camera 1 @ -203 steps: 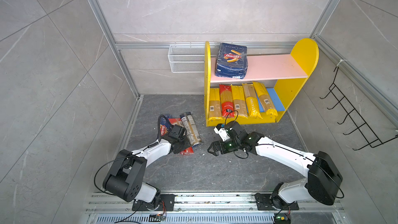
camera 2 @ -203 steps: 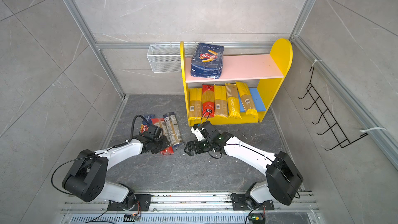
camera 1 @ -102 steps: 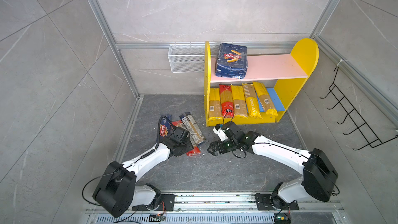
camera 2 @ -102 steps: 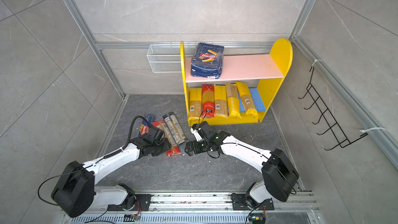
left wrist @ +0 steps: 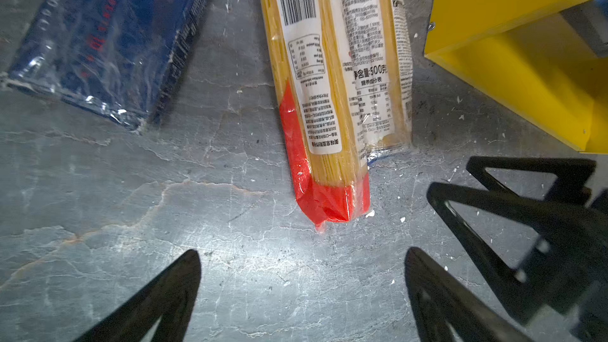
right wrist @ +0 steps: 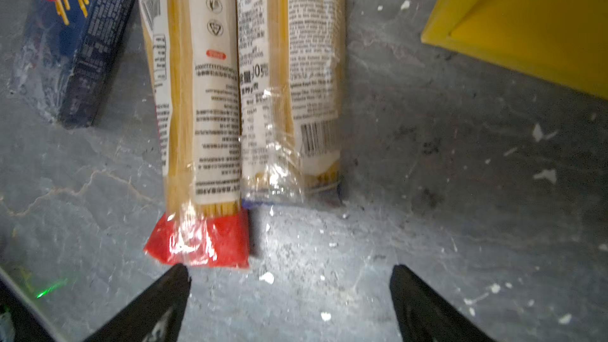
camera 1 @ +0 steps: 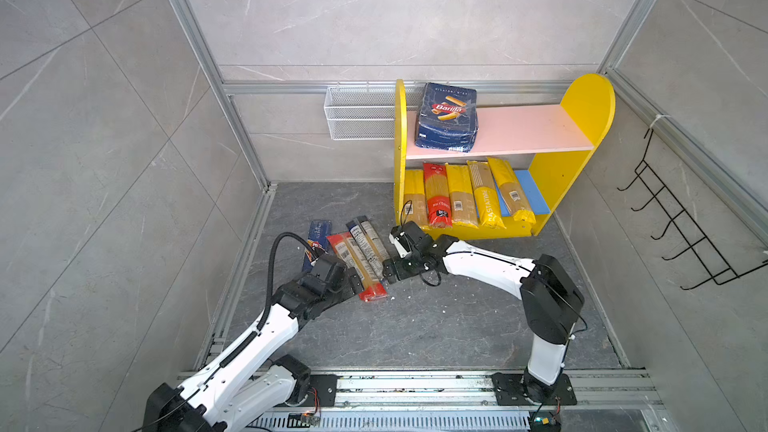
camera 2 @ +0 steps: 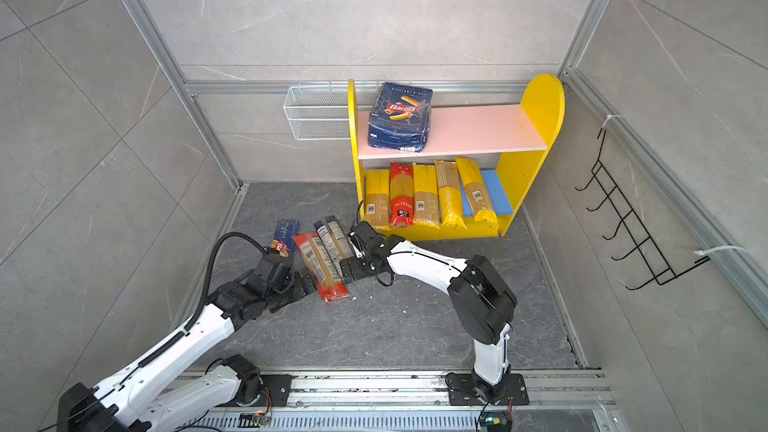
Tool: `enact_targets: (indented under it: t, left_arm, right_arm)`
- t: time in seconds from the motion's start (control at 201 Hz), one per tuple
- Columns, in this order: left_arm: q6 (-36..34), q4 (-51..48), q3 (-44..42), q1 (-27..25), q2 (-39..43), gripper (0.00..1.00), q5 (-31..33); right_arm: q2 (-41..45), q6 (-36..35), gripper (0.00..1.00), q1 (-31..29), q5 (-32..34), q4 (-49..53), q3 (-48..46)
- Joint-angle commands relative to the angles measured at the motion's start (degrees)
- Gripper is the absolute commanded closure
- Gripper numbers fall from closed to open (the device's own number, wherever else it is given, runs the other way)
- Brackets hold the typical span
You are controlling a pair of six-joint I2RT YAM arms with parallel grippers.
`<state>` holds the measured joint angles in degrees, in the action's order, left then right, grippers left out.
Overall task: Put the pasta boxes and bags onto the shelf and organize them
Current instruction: 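Reach the right gripper to the white-labelled spaghetti bag beside the left gripper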
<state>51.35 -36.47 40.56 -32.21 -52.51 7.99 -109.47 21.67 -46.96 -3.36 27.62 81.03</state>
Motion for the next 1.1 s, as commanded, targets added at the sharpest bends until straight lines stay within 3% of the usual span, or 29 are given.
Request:
enact_targets:
  t: [0.0,0.518,0.747,1.09]
  left_arm:
    - [-1.66,-4.31,0.94,0.21,3.36,0.0,1.77]
    - [-3.72,-7.47,0.76,0.21,9.3,0.0,2.97]
    - [-4.33,-9.47,0.77,0.21,11.71,0.0,4.4]
    - [-4.82,-10.47,0.32,0.22,13.99,0.0,5.28]
  right_arm:
    - [-4.32,-2.02,0.03,-1.01,3.45,3.89,4.2]
    - [-19.94,-3.64,0.05,-3.95,9.1,10.77,20.38]
    - [-26.16,-3.57,0.05,-5.1,8.63,14.28,28.42]
    - [-30.52,-3.41,0.05,-5.1,10.44,16.21,30.54]
